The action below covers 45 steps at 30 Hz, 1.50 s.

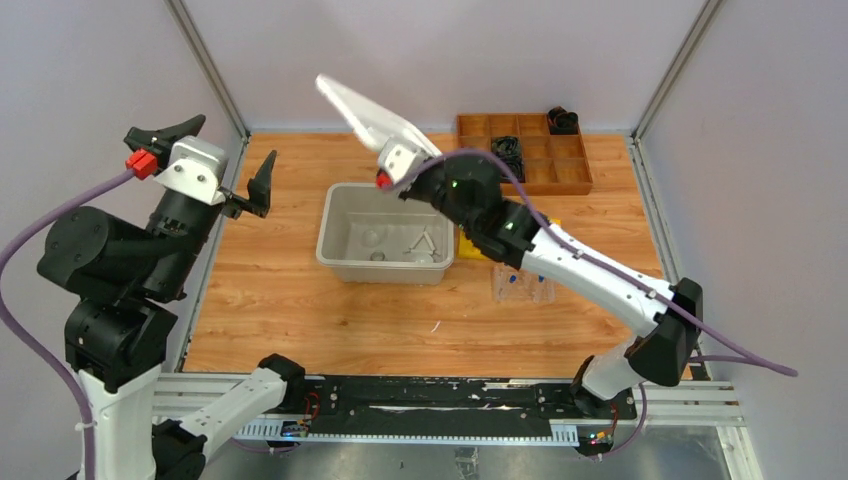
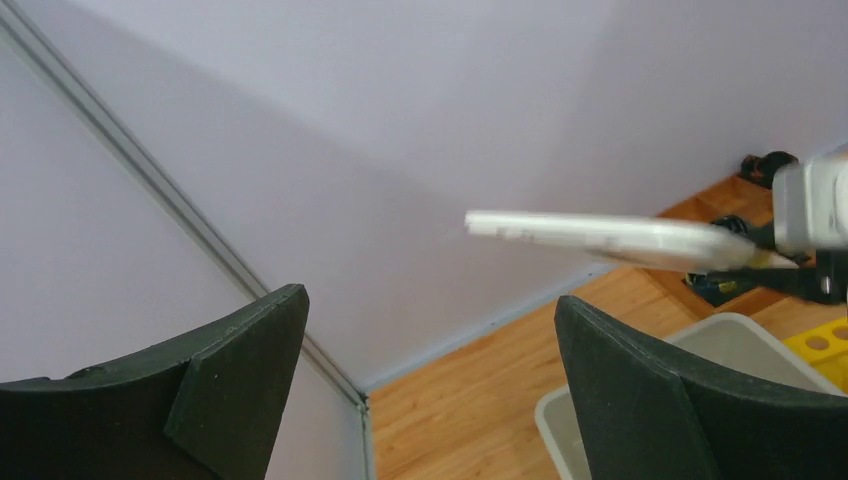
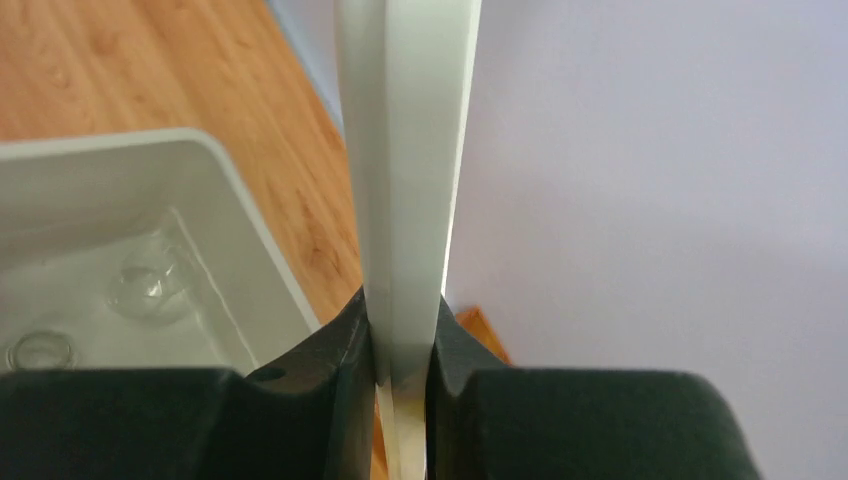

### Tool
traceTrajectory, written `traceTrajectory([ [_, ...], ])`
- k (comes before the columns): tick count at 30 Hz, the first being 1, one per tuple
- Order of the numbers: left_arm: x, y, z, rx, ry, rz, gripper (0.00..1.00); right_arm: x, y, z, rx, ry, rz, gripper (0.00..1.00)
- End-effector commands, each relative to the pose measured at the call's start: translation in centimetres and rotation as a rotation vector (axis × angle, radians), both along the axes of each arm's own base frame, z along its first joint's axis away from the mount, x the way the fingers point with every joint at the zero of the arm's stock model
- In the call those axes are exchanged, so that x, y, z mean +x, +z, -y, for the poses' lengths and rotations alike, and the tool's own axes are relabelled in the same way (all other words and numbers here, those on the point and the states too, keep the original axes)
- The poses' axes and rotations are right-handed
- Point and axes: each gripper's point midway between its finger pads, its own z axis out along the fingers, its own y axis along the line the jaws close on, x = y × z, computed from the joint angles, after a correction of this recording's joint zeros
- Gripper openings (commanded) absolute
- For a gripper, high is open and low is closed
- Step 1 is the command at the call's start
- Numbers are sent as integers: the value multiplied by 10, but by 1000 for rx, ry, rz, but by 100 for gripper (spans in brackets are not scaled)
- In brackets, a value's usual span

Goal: Organize the chemistry lab equipment

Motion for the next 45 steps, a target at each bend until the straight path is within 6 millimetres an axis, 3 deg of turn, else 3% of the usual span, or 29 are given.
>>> traceTrajectory([
  [1,27,-23,11,-107,11,-107,100,15,66,75,377,-263,-241,0],
  [3,36,-48,20,-81,-7,-203,100,13,75,95,462,-295,-319,0],
  [8,60,-98,28,-79,5,-405,100,-14,89,108,614,-229,-480,0],
  [11,78,-125,25,-129,-17,-539,100,-26,85,111,715,-191,-655,0],
  [16,96,-167,4,-170,13,-701,100,-37,75,104,889,-104,-949,0],
  [20,103,-192,-14,-182,50,-751,100,-35,54,87,960,-69,-1201,0],
  [26,90,-227,-18,-106,30,-814,100,-24,22,65,1064,17,-1478,0],
  [35,61,-277,-3,2,-103,-892,100,-7,-23,39,1110,61,-1700,0],
  [45,51,-323,-4,86,-147,-971,100,-1,-81,34,1074,-6,-1869,0],
])
